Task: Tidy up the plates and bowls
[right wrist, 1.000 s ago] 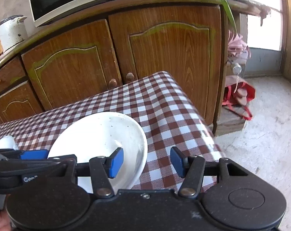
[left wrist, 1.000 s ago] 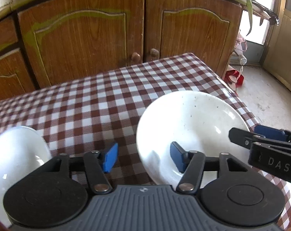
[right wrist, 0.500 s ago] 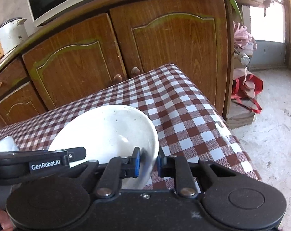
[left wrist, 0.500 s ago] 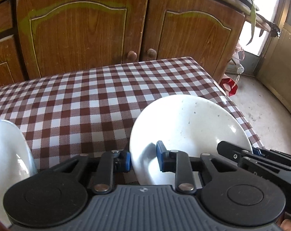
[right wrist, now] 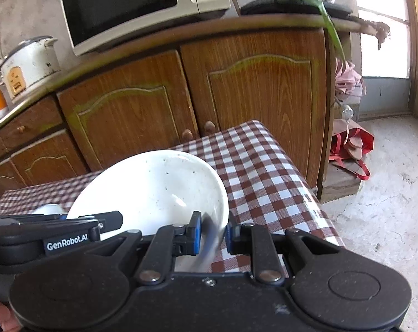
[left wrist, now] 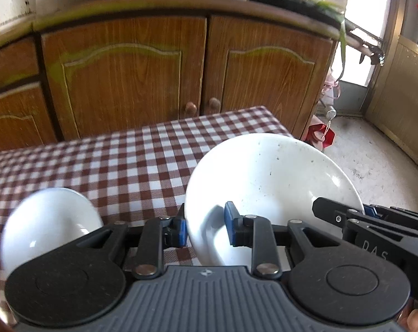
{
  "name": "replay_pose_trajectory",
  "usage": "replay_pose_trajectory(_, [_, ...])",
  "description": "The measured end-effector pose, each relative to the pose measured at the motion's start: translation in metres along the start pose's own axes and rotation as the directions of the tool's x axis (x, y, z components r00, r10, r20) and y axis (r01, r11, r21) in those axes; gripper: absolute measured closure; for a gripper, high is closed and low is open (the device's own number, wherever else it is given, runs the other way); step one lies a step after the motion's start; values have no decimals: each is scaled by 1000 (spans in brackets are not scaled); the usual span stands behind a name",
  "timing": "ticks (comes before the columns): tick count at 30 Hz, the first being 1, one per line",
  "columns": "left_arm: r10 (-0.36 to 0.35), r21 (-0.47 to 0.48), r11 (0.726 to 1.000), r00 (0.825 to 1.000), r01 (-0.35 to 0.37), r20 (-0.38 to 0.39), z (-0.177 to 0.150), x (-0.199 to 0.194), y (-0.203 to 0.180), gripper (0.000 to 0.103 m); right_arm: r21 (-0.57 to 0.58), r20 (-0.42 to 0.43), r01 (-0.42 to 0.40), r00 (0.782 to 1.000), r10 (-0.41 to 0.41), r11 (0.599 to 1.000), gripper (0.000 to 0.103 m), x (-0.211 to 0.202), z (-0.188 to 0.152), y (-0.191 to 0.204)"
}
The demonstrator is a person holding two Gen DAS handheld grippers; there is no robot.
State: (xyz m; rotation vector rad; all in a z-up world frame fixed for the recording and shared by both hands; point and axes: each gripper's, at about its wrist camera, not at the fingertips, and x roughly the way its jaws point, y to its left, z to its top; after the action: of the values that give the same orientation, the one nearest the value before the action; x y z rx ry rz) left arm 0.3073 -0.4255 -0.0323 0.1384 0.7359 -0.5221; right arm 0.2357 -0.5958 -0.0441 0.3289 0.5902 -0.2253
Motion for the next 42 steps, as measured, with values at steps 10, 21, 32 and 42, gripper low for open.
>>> replay_pose_trajectory(10, [13, -12, 1000, 999, -13, 42, -2, -78, -1, 75, -28, 41, -17, 999, 18, 999, 80, -80, 10, 27])
replay_pose_trajectory(21, [42, -16, 999, 996, -41, 73, -13, -139, -3, 75, -54, 66, -35, 997, 38, 998, 80, -141, 7, 53])
replay_pose_trajectory(32, [70, -26, 997, 992, -67, 102, -23, -181, 7, 74, -80, 83, -60, 994, 66, 995, 80, -182, 0, 81])
replay_pose_trajectory(42, [91, -50, 995, 989, -85, 117, -32, -206, 20, 74, -104, 90, -78, 992, 87, 992, 80, -201, -7, 106])
